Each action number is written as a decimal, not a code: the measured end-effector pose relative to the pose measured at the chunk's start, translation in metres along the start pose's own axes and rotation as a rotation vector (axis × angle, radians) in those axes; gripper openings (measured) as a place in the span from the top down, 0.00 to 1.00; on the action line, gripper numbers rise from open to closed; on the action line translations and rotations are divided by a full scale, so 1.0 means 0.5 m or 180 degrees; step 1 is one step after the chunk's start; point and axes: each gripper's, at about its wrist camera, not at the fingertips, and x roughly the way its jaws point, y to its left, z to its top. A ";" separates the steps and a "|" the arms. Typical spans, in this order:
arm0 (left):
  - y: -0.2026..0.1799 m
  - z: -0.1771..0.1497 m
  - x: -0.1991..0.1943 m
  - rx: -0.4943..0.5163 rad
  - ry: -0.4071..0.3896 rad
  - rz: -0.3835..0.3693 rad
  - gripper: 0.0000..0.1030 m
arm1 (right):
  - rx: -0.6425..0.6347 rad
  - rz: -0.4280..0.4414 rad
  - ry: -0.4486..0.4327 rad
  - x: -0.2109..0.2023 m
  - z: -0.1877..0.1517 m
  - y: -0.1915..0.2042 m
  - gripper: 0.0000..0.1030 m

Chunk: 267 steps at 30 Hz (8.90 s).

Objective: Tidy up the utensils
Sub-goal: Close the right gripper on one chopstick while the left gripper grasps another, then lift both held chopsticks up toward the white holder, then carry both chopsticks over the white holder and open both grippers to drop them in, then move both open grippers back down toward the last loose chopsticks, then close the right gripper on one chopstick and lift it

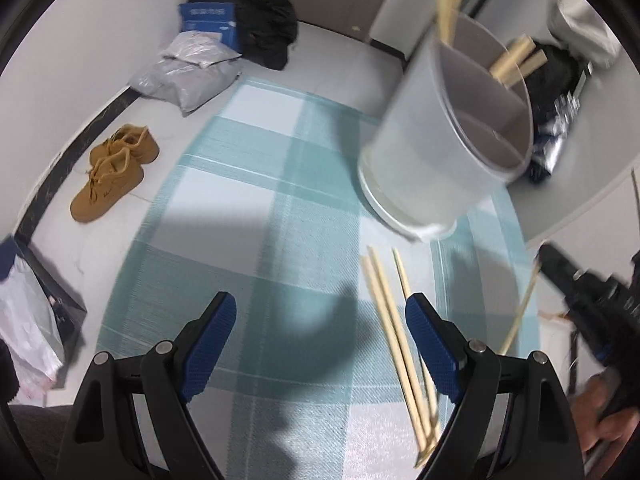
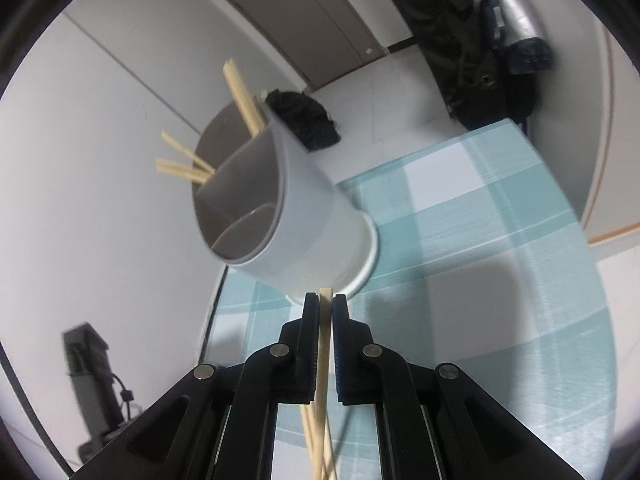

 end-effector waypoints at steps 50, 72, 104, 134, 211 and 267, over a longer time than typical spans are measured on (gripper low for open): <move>-0.030 0.026 0.075 -0.0683 0.0548 0.1248 0.95 | 0.0542 0.0338 -0.0591 -0.163 -0.003 -0.158 0.95; -0.044 0.060 -0.006 -0.0692 -0.0096 0.0636 1.00 | 0.0125 0.0202 -0.1109 -0.215 -0.032 -0.036 0.95; -0.153 0.095 -0.212 0.0264 -0.0975 -0.0111 1.00 | -0.0857 -0.0037 -0.1120 -0.203 0.008 0.148 0.95; -0.218 0.342 -0.376 0.0544 -0.1291 -0.0251 1.00 | -0.1363 0.0020 -0.1595 -0.222 0.324 0.322 0.95; -0.083 -0.014 -0.126 0.0300 -0.0878 0.0378 0.24 | -0.0648 -0.0384 -0.0652 -0.143 -0.118 0.067 0.28; 0.129 0.032 -0.041 -0.0721 -0.0445 0.0392 0.24 | -0.2453 -0.0661 0.0902 0.226 -0.121 0.179 0.97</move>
